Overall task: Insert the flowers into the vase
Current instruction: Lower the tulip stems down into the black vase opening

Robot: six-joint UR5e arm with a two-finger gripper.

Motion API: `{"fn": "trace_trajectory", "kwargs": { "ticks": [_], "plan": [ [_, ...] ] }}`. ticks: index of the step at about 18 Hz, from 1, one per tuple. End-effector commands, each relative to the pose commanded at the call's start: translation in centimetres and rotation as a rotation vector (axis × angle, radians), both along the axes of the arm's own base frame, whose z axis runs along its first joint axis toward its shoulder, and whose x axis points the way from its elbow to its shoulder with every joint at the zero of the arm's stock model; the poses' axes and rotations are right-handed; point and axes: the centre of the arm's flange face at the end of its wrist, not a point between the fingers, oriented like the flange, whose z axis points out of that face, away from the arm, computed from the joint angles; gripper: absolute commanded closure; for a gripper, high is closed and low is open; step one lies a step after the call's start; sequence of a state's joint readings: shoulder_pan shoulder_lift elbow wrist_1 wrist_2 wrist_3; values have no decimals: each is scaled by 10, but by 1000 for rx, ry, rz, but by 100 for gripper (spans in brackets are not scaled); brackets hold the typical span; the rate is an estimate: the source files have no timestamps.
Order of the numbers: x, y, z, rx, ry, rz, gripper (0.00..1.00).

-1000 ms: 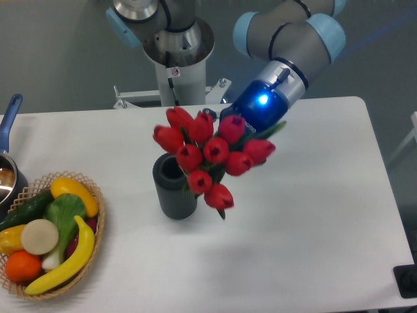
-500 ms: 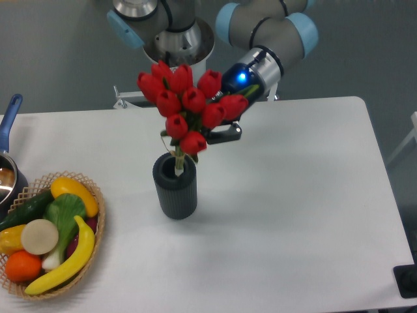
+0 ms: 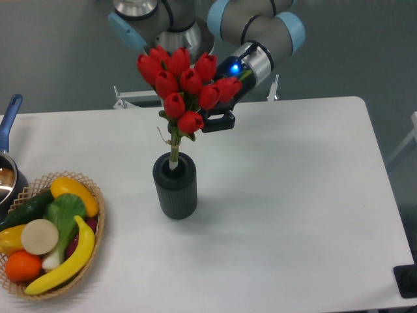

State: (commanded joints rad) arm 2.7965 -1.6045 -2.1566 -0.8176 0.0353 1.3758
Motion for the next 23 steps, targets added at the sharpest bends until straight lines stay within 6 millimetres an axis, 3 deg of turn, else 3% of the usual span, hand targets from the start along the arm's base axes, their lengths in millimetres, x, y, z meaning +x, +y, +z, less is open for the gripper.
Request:
{"fn": "trace_trajectory", "kwargs": {
  "ticks": [5,9,11,14,23],
  "plan": [
    [11,-3,-34,-6,7,-4,80],
    [11,-3,-70,-4,16,-8,75],
    [12,-4,-75,-9,13,-9,73],
    [10,-2,-98,-41,21,-16,66],
    [10,-3,-123,-68,34,-25,60]
  ]
}}
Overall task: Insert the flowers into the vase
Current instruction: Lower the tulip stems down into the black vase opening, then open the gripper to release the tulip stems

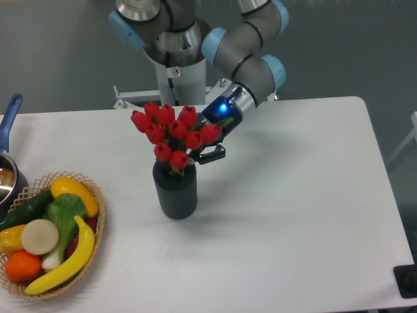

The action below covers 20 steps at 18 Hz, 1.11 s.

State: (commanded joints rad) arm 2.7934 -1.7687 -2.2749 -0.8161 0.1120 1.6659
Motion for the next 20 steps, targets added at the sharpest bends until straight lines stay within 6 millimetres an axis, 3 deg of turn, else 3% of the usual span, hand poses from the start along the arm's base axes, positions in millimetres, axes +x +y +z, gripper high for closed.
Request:
{"fn": "trace_trajectory", "kwargs": {
  "ticks": [8,10,14,16,20],
  "plan": [
    [4,-2,-6,3,10,-2,54],
    [4,-3,-5,3,12,0,41],
    [4,-4,-7,0,3,3,24],
    [1,-7,-7,-2,-7,14,1],
    [0,-15,-9,-5,-15,32,0]
  ]
}}
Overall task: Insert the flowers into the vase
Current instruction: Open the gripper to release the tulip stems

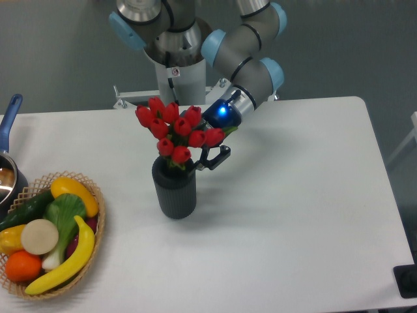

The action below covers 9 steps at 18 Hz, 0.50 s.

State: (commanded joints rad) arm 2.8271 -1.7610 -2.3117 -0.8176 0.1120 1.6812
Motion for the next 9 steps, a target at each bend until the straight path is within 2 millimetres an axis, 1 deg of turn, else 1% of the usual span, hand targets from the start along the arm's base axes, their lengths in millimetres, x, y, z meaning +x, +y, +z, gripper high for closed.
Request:
{"fn": "trace_trajectory", "kwargs": {
  "ticks": [6,9],
  "plan": [
    [-5,-5,1,0,1,15,0],
    [-5,-5,0,0,1,15,0]
  ]
}}
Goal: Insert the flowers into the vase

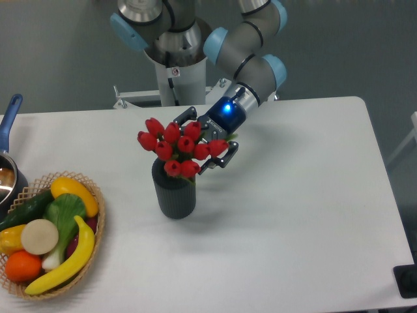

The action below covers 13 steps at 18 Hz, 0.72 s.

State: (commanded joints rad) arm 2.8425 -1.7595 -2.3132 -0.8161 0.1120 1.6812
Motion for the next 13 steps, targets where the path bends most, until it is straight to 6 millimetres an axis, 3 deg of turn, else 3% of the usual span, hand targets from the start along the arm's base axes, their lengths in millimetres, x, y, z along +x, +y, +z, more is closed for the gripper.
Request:
{"fn": "trace_trajectory", "kwargs": {
  "ticks": [4,13],
  "plan": [
    [-5,-3,1,0,1,11,0],
    [-18,-35,20,-1,10,99,0]
  ]
}}
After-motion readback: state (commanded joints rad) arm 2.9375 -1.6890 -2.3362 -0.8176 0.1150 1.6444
